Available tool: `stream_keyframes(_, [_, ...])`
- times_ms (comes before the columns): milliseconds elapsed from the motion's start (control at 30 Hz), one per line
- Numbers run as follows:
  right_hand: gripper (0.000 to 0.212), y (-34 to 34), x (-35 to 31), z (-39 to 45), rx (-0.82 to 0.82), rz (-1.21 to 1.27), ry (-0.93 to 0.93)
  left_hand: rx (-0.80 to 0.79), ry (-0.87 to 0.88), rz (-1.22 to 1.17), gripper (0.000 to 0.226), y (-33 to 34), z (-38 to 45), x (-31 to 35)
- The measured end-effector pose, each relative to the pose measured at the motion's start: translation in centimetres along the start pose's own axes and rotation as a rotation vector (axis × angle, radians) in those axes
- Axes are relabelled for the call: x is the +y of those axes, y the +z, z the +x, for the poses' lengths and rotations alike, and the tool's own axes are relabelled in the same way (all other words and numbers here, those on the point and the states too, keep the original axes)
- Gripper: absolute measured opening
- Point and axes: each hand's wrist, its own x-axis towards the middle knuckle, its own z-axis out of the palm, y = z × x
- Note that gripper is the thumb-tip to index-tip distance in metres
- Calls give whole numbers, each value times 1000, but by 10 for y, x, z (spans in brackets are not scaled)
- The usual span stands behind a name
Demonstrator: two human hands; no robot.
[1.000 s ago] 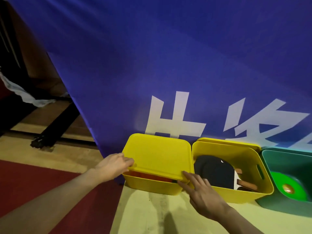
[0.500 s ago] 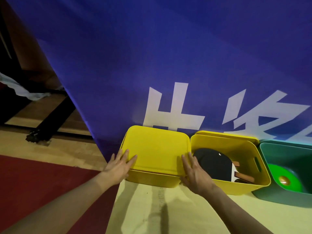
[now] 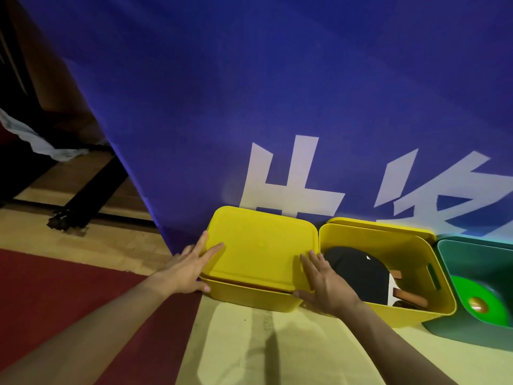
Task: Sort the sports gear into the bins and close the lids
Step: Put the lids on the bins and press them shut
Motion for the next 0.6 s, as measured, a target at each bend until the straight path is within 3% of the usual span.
stream_keyframes(300, [99, -13, 3, 15, -128, -85, -42, 16, 5, 52, 101, -2, 7, 9])
stream_keyframes(600, [92, -3, 7, 5, -70, -167, -119, 14, 11, 191, 97, 6, 10, 21])
